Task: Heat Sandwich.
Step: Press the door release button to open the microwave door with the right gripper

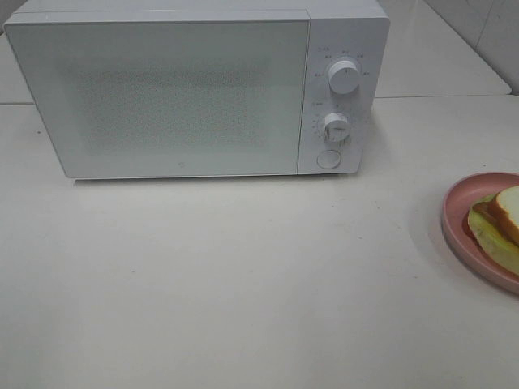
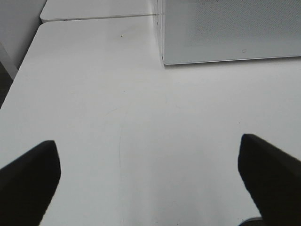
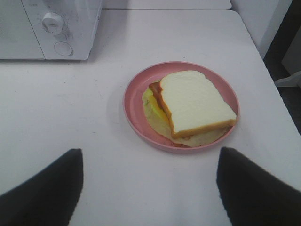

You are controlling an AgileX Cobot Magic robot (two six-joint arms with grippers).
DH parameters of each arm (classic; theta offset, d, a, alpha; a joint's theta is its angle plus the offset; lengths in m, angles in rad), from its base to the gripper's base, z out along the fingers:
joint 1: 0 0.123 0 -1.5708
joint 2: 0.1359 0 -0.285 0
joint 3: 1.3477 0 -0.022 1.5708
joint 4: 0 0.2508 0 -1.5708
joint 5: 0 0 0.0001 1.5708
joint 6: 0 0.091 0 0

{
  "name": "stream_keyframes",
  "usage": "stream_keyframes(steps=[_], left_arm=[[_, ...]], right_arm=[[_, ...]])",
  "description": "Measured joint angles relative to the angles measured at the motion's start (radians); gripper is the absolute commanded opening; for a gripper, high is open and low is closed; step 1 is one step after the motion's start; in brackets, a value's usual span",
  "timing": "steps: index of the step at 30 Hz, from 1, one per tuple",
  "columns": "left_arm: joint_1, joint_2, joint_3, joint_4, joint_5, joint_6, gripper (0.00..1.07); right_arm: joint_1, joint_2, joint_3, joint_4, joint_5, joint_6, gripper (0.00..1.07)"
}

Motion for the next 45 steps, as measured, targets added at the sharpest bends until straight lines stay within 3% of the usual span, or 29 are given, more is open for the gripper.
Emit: stream_keyframes(steps=[23,45], left_arm=[[0.0,0.0,0.0,0.0,0.0,0.0,0.97],[0.0,0.0,0.0,0.0,0.0,0.0,0.97]], right_arm=[[0.0,0.013,0.0,0.0,0.0,0.0,0.75],[0.0,0.412,-0.011,0.002,-0.03,0.0,0.75]])
